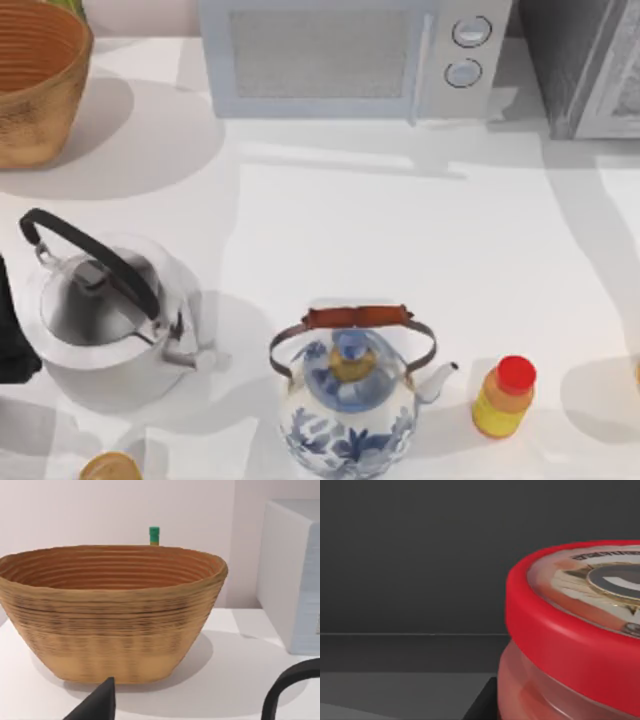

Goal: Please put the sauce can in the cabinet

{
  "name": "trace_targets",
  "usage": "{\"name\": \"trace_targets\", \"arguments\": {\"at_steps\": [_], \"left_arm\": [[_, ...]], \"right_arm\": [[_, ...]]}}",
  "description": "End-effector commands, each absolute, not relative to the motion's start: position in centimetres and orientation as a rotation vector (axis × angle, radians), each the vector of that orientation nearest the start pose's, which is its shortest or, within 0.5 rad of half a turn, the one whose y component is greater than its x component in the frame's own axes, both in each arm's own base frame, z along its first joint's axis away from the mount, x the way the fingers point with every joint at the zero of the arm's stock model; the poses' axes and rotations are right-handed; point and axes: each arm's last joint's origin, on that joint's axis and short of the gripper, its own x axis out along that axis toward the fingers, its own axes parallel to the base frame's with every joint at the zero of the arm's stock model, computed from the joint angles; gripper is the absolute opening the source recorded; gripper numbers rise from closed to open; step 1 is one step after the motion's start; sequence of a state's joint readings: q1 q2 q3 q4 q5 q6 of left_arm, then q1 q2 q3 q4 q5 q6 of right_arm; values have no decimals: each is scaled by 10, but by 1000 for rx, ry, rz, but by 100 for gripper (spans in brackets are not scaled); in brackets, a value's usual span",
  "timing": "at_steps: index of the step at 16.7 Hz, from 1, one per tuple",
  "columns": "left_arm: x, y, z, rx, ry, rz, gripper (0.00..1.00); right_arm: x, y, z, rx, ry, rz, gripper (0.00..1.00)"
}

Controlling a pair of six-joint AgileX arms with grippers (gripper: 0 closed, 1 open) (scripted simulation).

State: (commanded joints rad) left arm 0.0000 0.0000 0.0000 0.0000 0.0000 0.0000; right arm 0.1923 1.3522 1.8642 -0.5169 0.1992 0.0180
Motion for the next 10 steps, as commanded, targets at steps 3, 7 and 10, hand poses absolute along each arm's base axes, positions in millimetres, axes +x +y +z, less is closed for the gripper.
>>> {"name": "trace_targets", "arguments": {"at_steps": [3,7,10], "left_arm": [[106,-1,160,0,0,0,100],[106,-1,160,0,0,0,100],[106,-1,160,0,0,0,100]], "right_arm": [[249,47,532,7,-11,9,0],[287,50,539,8,-28,18,0],[349,53,521,2,18,12,0]]}}
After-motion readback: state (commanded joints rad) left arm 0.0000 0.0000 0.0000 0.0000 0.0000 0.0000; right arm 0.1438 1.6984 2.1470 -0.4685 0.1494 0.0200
